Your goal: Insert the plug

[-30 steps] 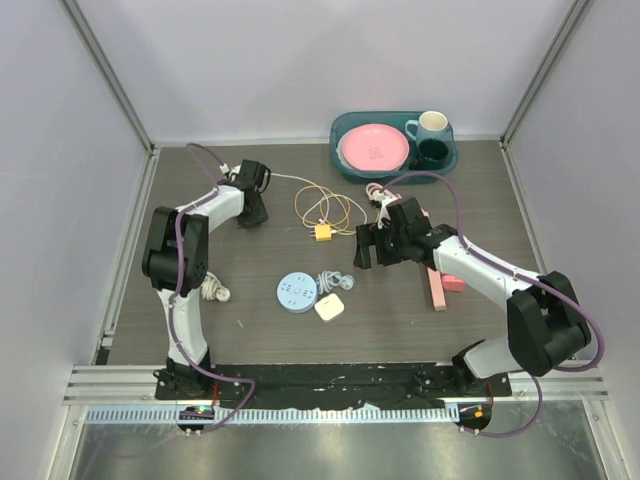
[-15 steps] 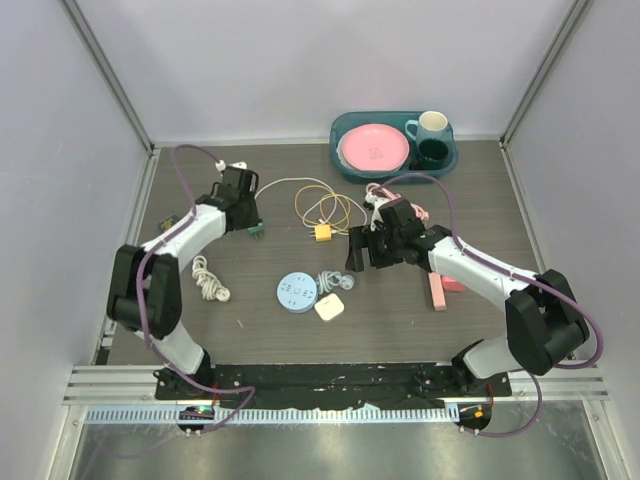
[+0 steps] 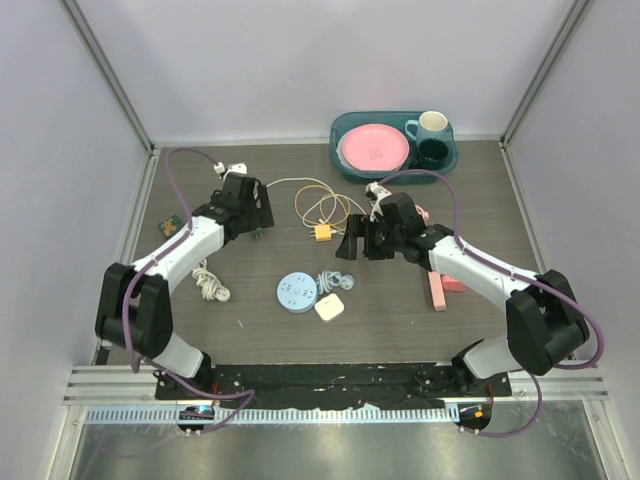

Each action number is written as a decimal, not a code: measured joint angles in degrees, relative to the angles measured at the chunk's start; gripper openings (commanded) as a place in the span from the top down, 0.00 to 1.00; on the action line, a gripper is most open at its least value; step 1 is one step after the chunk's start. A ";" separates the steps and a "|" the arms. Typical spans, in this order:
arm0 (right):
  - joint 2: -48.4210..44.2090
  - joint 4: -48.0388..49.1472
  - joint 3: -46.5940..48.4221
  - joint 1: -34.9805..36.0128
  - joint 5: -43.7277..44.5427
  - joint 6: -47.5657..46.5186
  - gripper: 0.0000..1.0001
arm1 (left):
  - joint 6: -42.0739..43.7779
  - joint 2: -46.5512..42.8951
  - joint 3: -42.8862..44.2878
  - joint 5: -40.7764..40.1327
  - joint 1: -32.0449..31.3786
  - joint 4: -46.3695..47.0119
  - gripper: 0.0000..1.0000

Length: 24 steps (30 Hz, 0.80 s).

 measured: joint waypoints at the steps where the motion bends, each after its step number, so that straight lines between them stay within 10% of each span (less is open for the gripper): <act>1: -0.02 0.17 -0.28 0.00 0.02 0.15 0.12 | -0.48 1.20 0.68 -0.59 0.00 -0.39 0.12; 24: -7.54 -3.58 -5.73 0.00 4.57 -1.53 0.12 | -6.23 26.49 16.31 -5.46 1.62 -4.94 0.38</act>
